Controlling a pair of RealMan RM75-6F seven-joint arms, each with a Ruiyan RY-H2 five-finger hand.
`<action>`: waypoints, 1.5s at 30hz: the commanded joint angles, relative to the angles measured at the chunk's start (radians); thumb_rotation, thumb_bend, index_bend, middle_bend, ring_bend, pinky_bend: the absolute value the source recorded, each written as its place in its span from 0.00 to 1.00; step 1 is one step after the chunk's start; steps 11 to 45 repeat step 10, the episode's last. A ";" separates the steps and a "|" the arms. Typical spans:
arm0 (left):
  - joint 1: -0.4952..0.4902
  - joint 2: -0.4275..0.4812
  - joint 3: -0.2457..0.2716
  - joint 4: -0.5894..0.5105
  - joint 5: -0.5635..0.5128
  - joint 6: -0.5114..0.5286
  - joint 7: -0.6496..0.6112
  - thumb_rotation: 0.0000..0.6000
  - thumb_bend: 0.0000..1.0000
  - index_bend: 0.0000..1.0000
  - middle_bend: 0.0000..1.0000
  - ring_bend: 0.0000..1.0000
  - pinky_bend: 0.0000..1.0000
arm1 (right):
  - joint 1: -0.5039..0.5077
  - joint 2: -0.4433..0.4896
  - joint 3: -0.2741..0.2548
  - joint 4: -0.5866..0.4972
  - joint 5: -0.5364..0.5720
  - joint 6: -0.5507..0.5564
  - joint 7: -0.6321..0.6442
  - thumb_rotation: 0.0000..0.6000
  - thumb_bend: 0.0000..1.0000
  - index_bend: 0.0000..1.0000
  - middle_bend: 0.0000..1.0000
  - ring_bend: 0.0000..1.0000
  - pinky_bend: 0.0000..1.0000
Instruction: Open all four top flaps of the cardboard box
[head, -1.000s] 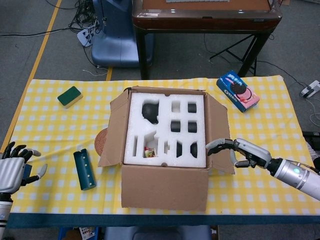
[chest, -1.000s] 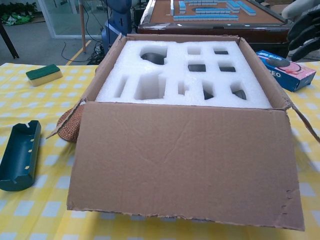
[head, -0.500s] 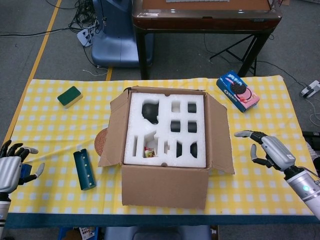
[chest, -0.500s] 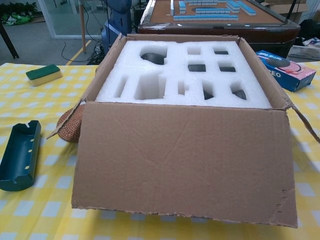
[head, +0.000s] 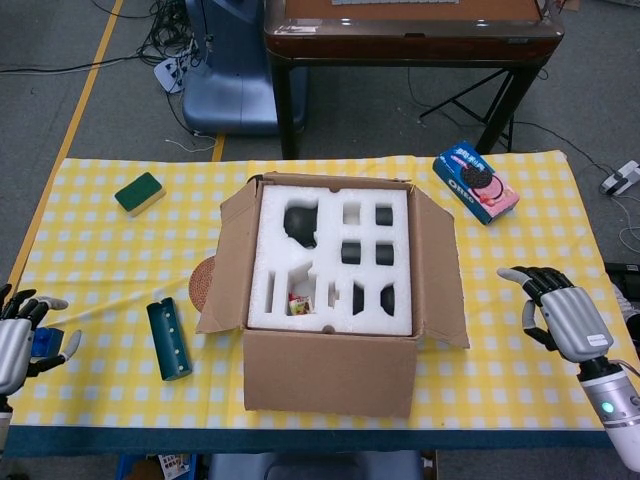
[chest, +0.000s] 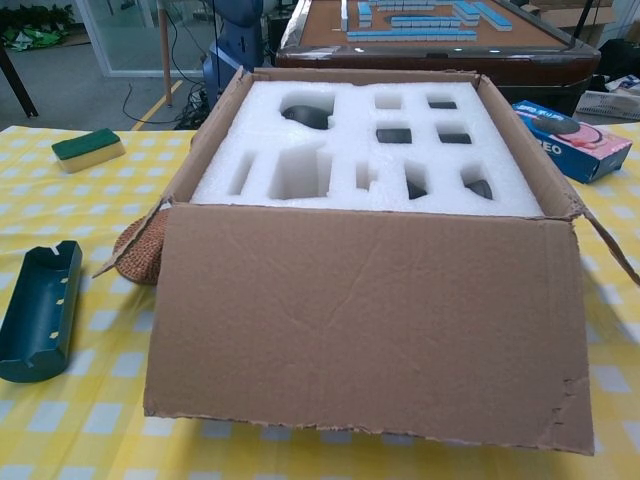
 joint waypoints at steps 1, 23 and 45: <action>0.008 0.001 0.005 -0.006 0.006 0.009 -0.001 0.57 0.35 0.40 0.32 0.16 0.00 | -0.033 -0.011 0.002 -0.004 -0.020 0.020 -0.026 1.00 0.79 0.20 0.23 0.20 0.20; 0.028 -0.009 0.007 -0.017 0.007 0.030 -0.005 0.58 0.35 0.40 0.32 0.16 0.00 | -0.096 -0.004 0.006 -0.022 -0.029 0.044 -0.042 1.00 0.79 0.20 0.23 0.20 0.20; 0.028 -0.009 0.007 -0.017 0.007 0.030 -0.005 0.58 0.35 0.40 0.32 0.16 0.00 | -0.096 -0.004 0.006 -0.022 -0.029 0.044 -0.042 1.00 0.79 0.20 0.23 0.20 0.20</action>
